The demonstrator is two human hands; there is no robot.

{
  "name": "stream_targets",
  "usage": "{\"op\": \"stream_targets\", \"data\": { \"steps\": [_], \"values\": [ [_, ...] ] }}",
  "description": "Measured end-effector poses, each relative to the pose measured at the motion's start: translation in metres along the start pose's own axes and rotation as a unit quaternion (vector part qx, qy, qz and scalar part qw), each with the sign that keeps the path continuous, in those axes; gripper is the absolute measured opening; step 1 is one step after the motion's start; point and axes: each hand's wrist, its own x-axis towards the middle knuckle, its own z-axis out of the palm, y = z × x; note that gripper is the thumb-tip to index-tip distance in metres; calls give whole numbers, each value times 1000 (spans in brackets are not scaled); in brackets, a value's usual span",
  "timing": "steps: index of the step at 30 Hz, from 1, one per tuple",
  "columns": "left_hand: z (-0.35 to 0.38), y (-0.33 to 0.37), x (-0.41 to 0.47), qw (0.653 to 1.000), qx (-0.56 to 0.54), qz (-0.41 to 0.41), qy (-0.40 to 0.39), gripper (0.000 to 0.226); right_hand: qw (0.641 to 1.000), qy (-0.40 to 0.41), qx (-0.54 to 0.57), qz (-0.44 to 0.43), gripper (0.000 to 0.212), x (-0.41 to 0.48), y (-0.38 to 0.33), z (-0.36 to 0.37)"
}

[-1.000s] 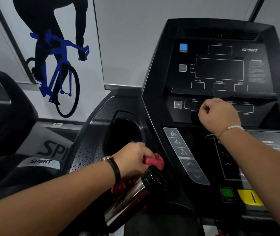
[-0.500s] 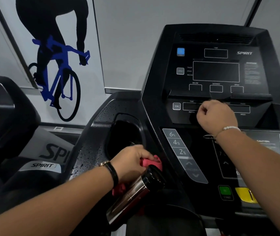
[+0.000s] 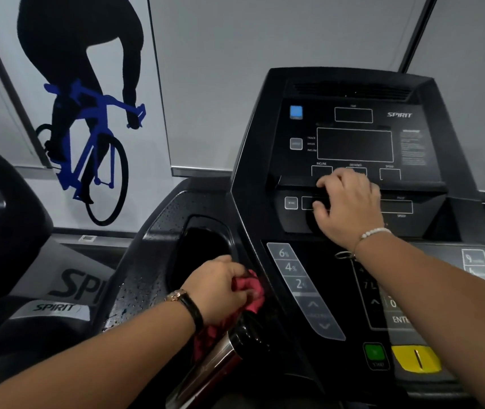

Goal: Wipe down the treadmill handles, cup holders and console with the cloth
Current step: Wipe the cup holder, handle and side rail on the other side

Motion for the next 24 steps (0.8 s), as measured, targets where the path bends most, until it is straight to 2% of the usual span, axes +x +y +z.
{"op": "stream_targets", "data": {
  "steps": [2, 4, 5, 7, 8, 10, 11, 13, 15, 17, 18, 20, 22, 24],
  "values": [
    [-3, 5, 3, 1000, -2, -16, 16, 23, 1000, -6, 13, -7, 43, 12, -13, 3],
    [-1, 5, 2, 1000, 4, -22, 0, 24, 998, -57, 33, 13, 50, 25, -32, 11],
    [3, 1, 0, 1000, 9, -16, -14, 19, 997, -74, 26, 26, 52, 28, -40, 17],
    [12, -8, -8, 996, -25, 0, -91, 1, 997, -75, -7, 35, 54, 27, -47, 27],
    [18, -14, -10, 994, -51, 12, -100, 10, 997, -69, -19, 34, 54, 26, -47, 30],
    [23, -21, -10, 994, -60, 32, -83, 10, 997, -63, -27, 33, 54, 24, -43, 31],
    [21, -21, -7, 997, -42, 40, -46, 8, 997, -63, -26, 33, 54, 25, -42, 31],
    [5, -9, 1, 998, -5, 40, 41, 23, 997, -61, -23, 35, 55, 26, -44, 32],
    [-2, -6, 10, 997, 4, 33, 74, 24, 998, -56, -21, 36, 57, 26, -45, 32],
    [0, -5, 8, 999, 19, 37, 36, 22, 998, -50, -20, 37, 59, 26, -44, 33],
    [4, -6, 3, 999, 7, 46, -7, 22, 998, -47, -20, 37, 61, 26, -44, 32],
    [12, -12, -12, 992, -44, 101, -59, 21, 998, -40, -22, 37, 62, 26, -43, 32],
    [8, -17, -17, 992, -19, 119, -36, 16, 998, -41, -25, 38, 60, 26, -43, 33],
    [-1, -17, -12, 995, 6, 103, 8, 18, 998, -39, -24, 38, 59, 26, -43, 33]
  ]
}}
